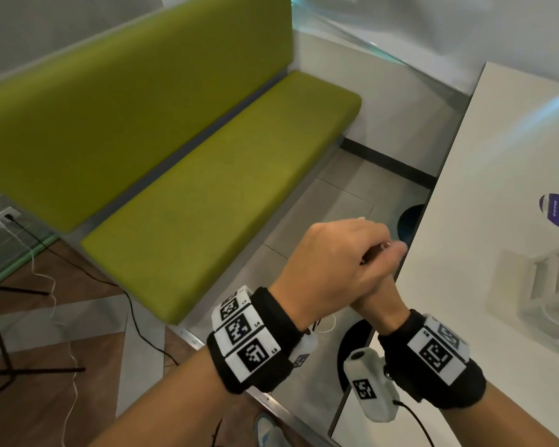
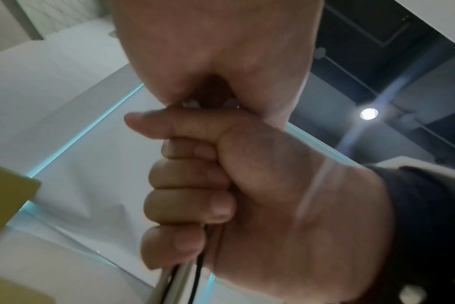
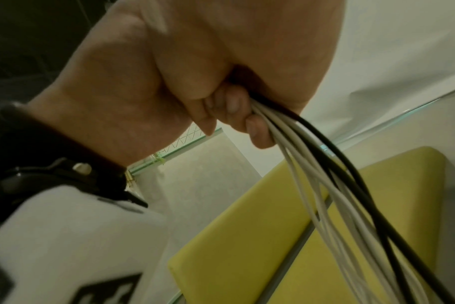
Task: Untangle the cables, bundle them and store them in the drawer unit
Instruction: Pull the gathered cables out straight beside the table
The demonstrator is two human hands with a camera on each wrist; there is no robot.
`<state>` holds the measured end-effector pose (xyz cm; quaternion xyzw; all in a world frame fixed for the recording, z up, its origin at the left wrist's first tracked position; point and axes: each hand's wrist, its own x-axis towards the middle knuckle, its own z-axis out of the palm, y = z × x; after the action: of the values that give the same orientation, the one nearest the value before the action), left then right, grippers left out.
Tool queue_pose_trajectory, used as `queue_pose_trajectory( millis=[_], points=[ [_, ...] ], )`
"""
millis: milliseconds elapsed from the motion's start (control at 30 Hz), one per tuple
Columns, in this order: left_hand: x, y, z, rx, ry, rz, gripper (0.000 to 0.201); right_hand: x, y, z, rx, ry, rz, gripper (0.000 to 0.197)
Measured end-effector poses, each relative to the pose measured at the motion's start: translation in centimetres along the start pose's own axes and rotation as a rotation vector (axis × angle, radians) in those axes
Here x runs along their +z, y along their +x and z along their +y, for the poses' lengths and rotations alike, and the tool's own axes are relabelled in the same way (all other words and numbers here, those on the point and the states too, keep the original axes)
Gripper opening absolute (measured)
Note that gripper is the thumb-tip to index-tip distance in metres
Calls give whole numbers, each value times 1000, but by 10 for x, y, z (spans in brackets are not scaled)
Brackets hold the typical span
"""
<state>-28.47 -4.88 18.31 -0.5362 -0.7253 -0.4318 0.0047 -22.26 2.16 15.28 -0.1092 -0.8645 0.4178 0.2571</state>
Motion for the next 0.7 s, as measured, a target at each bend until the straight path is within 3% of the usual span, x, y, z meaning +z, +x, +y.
queue_pose_trajectory(
  millis=[67, 233, 333, 433, 533, 600, 700],
  points=[
    [-2, 2, -2, -8, -80, -32, 27, 3, 5, 1, -147, -136, 47, 13],
    [-15, 4, -7, 54, -98, -124, 43, 10, 8, 4, -246, -178, 113, 16],
    [-20, 7, -7, 91, -64, -168, 44, 8, 7, 8, -136, -61, 0, 28],
    [-24, 8, -7, 109, -26, -193, 47, 10, 5, 8, -21, -5, -93, 22],
    [-26, 7, -8, 104, -85, -235, 50, 17, 4, 10, 65, -66, -78, 19],
    [-26, 7, -10, 110, -68, -258, 50, 20, 2, 9, 71, -48, -59, 28],
    [-28, 7, -11, 78, -134, -303, 48, 11, 3, -5, 104, 127, 51, 38]
  ],
)
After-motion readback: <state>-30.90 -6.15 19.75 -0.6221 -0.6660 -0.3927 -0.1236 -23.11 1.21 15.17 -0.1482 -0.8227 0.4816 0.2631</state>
